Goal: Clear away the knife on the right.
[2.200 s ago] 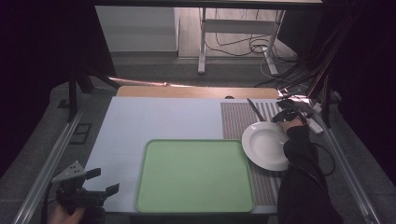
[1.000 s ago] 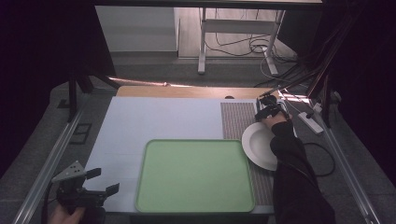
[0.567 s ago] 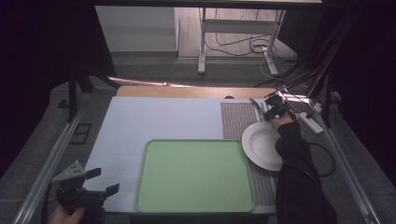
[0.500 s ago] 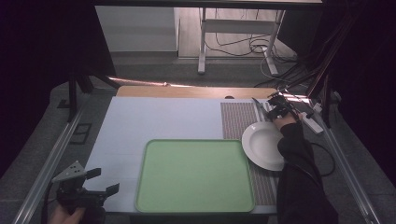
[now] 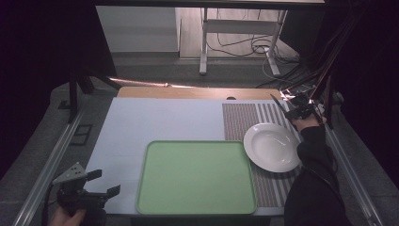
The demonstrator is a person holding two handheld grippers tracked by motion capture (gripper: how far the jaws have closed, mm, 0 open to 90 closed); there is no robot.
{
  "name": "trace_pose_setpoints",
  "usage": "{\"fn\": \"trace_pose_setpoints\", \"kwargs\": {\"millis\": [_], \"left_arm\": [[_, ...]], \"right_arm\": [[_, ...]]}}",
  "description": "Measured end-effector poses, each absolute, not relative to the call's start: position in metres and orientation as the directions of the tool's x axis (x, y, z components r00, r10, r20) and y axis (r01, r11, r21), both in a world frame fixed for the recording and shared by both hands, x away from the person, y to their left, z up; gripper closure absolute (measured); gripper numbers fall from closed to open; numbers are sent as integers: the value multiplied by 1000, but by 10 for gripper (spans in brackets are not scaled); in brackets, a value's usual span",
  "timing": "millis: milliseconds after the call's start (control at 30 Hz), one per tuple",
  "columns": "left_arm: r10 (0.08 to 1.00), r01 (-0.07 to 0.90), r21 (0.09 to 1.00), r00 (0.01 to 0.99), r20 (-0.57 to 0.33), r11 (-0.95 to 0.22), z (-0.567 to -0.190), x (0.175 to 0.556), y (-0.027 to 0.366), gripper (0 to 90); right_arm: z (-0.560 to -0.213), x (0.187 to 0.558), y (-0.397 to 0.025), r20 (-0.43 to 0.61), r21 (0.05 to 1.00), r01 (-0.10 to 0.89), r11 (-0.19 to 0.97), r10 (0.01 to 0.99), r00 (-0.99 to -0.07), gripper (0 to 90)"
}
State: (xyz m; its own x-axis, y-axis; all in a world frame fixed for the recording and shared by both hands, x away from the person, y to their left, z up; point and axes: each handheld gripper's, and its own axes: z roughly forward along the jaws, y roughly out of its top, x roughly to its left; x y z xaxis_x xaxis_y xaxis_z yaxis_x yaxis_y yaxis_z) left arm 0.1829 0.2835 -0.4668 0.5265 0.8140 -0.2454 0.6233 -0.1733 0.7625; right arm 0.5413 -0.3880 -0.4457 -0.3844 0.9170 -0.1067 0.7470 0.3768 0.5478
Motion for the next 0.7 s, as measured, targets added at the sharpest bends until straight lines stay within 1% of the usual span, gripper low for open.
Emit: {"fn": "trace_pose_setpoints", "kwargs": {"millis": [133,333,700], "left_arm": [[814,622,763,528,-244,-175,-467,183,283,26],[813,621,764,528,-244,-173,-467,183,284,26],[813,619,765,529,-241,-176,-467,183,283,26]], "right_arm": [[-440,531,-388,-72,557,744,370,913,-401,778],[-437,521,-377,-15,568,747,346,911,-411,777],[-442,498,-343,1,545,724,423,863,-505,777]]}}
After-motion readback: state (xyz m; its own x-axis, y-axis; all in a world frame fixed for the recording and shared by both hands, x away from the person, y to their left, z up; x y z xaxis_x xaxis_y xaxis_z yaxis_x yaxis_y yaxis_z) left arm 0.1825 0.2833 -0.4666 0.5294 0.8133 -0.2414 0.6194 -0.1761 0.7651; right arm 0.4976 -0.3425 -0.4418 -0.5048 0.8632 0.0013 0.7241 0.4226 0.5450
